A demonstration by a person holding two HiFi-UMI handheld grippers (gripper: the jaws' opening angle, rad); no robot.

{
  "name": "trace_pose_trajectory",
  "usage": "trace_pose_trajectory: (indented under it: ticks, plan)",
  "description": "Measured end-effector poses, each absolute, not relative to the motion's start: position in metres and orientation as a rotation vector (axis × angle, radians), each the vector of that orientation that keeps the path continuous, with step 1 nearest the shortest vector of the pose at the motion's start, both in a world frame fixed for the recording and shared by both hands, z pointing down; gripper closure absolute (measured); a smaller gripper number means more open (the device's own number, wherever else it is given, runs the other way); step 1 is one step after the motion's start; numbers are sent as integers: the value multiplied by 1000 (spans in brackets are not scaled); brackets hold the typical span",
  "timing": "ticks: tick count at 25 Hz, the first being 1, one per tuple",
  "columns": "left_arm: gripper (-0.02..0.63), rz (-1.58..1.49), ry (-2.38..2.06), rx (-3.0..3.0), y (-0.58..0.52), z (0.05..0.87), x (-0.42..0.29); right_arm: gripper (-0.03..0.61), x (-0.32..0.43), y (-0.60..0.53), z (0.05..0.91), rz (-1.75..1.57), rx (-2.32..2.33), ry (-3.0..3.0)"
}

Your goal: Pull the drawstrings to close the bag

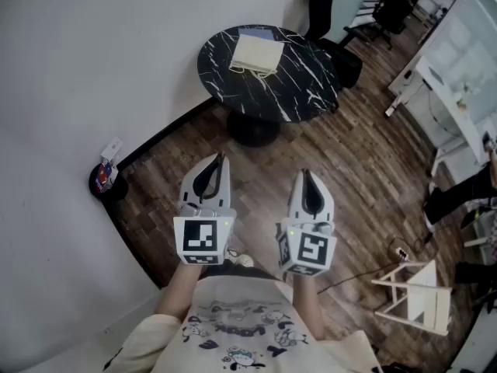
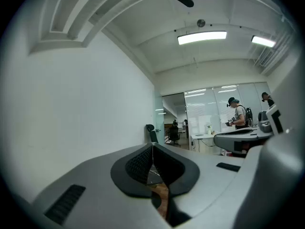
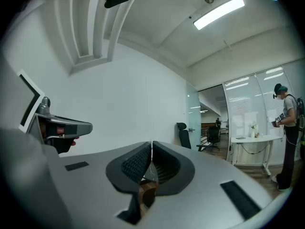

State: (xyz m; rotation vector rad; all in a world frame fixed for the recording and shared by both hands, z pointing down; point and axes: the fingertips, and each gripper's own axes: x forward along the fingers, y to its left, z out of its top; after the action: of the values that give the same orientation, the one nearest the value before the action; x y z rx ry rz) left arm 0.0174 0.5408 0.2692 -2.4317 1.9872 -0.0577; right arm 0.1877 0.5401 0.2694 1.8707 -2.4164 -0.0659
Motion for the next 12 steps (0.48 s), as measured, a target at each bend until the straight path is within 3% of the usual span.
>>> trace_pose_trajectory:
  ticks: [12]
  plan:
    - [572, -70, 2000, -2427, 537, 272, 23, 555, 195, 536, 283, -42, 1839, -2424]
